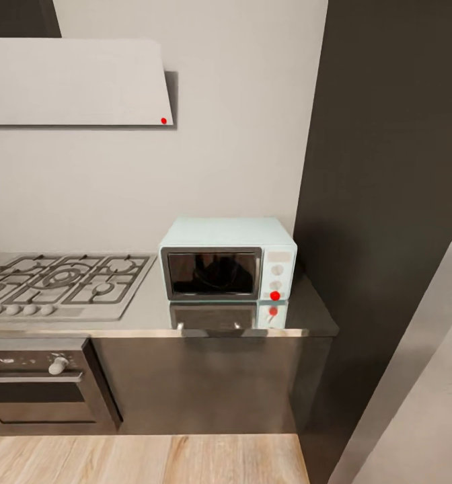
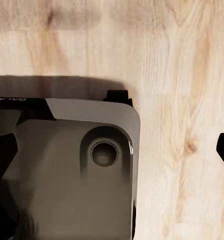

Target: In the kitchen, take the popcorn bag from the countertop, put it into the microwave, and heat it until the popcorn is cooked so the cooked popcorn ends up inside the bag.

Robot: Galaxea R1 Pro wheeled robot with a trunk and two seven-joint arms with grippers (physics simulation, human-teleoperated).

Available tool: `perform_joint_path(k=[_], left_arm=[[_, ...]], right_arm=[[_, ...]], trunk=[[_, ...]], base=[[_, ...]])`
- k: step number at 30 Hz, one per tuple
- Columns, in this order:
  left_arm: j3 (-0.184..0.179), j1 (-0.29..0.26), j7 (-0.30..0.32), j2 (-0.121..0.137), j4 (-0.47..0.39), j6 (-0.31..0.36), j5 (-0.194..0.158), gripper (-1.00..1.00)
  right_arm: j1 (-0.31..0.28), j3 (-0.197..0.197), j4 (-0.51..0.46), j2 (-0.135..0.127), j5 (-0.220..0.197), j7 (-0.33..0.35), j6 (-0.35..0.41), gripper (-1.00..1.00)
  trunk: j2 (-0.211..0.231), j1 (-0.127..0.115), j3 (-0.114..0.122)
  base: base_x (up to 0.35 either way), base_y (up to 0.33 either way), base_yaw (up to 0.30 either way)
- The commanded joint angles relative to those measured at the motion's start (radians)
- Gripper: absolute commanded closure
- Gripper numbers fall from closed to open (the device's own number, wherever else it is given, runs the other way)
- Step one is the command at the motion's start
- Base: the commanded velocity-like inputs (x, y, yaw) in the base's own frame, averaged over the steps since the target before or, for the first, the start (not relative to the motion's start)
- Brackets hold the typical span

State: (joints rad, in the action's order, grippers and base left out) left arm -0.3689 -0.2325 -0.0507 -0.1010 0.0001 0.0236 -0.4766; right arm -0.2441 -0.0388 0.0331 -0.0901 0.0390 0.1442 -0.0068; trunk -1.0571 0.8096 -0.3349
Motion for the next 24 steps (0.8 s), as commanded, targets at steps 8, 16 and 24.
perform_joint_path(k=[8,16,24], left_arm=[[-0.008,-0.001,-0.004,0.0,0.0,0.003,-0.01,-1.0],[-0.008,-0.001,-0.004,0.0,0.0,0.003,-0.01,-1.0],[-0.008,0.002,-0.004,0.0,0.0,0.003,-0.009,-1.0]], right_arm=[[-0.001,-0.004,0.002,0.0,0.004,0.003,0.0,-1.0],[-0.001,-0.004,0.002,-0.002,0.004,0.004,0.0,-1.0],[-0.001,0.035,-0.013,0.004,0.056,-0.01,0.007,-1.0]], trunk=[[-0.001,0.001,-0.001],[-0.001,0.001,-0.001],[-0.001,0.001,-0.001]], base=[[0.218,0.0,0.0],[0.004,0.0,0.0],[0.0,0.0,0.0]])
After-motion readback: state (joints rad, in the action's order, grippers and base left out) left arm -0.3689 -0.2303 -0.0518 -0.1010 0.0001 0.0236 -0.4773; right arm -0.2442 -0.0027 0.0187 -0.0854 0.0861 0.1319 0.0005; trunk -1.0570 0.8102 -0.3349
